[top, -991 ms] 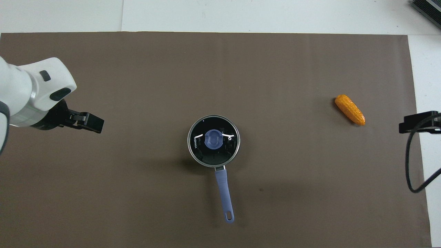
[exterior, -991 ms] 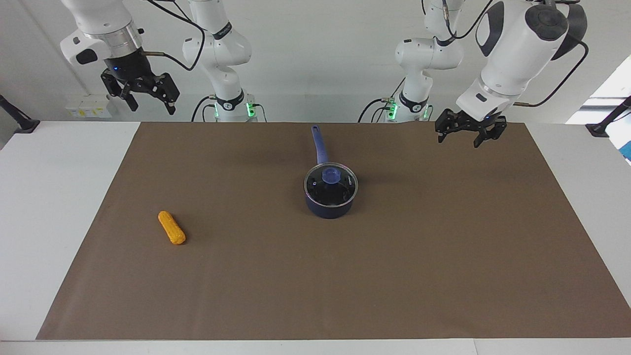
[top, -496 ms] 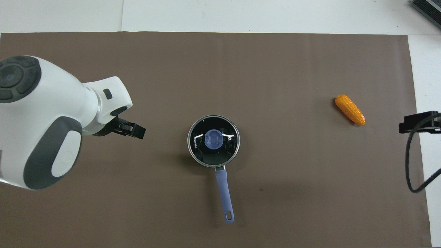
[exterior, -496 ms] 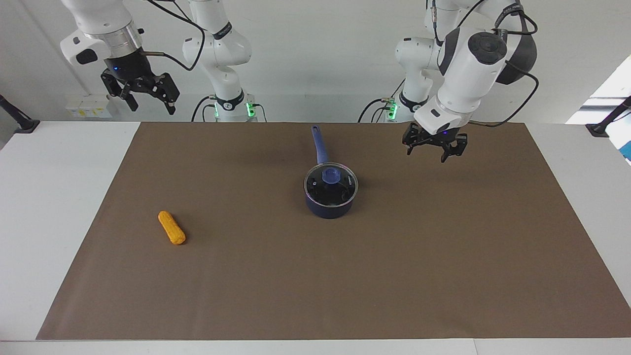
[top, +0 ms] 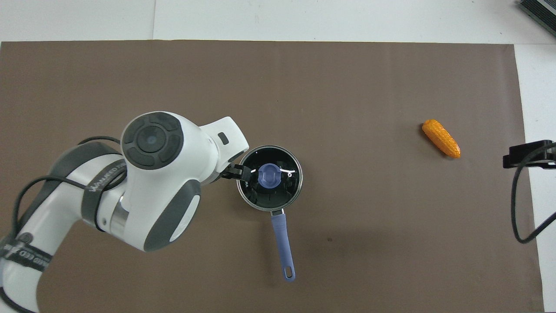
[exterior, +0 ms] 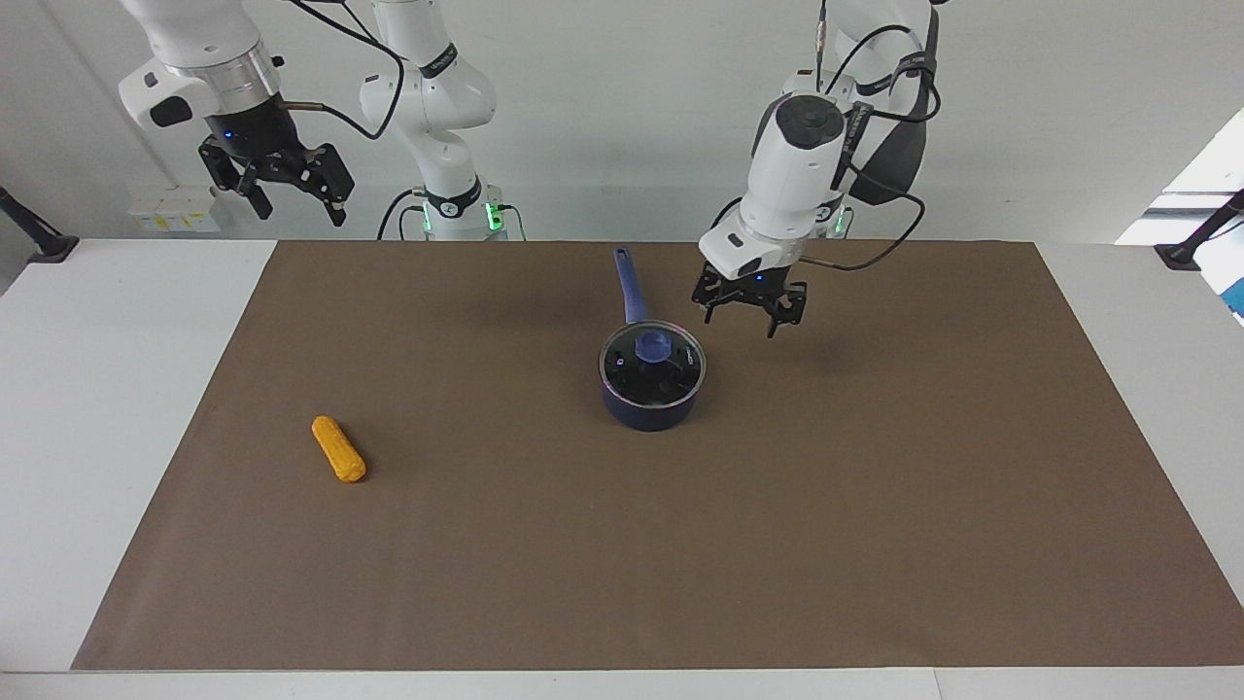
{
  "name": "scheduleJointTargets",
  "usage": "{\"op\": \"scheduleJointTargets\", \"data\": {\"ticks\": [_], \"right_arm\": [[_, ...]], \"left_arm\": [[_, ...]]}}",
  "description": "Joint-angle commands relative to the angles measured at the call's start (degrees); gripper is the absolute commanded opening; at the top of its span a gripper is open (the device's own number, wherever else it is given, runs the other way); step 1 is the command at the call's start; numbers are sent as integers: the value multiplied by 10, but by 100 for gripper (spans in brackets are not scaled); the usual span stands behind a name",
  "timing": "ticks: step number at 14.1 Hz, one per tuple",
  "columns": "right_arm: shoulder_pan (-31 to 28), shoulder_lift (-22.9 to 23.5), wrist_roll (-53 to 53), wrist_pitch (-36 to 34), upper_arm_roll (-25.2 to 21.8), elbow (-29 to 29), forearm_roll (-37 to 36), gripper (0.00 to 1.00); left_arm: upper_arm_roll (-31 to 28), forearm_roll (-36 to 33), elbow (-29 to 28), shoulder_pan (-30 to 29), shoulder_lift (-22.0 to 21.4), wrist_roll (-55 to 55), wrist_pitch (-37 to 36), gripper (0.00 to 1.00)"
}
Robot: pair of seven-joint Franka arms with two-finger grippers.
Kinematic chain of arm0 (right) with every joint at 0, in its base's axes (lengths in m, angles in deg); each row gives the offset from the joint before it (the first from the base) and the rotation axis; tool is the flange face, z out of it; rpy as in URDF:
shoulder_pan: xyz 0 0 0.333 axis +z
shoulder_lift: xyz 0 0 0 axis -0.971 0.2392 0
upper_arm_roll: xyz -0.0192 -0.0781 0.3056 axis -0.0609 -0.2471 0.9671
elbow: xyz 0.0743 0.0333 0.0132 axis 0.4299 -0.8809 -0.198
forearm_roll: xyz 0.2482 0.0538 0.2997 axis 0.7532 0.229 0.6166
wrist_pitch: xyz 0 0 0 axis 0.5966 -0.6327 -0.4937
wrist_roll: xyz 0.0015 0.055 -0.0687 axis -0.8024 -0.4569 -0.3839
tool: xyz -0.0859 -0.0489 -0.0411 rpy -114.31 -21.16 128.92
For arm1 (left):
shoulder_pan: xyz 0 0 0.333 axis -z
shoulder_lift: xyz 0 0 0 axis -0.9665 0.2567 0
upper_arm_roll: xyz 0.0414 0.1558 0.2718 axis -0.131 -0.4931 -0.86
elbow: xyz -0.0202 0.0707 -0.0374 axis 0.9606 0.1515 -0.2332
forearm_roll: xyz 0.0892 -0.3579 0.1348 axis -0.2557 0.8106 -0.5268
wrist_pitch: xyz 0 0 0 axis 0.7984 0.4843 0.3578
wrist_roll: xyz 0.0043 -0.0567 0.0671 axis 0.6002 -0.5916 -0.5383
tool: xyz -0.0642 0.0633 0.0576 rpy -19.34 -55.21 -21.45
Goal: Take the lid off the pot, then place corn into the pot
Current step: 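Grasp the blue knob of the glass lid with the left gripper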
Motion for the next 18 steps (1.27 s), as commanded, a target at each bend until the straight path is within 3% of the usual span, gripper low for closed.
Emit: {"op": "scheduleJointTargets", "data": {"ticks": [1, 8, 18], "right_arm": [[-4, -9, -14, 1, 2, -7, 1, 100], [-4, -9, -14, 1, 2, -7, 1, 100], [-4, -9, -14, 1, 2, -7, 1, 100]], "left_arm": [[-11, 4, 5, 42, 28, 61, 41, 100], [-10, -3, 65, 85, 91, 168, 43, 100], [-11, -18, 69, 95, 115, 202, 35, 100]]}}
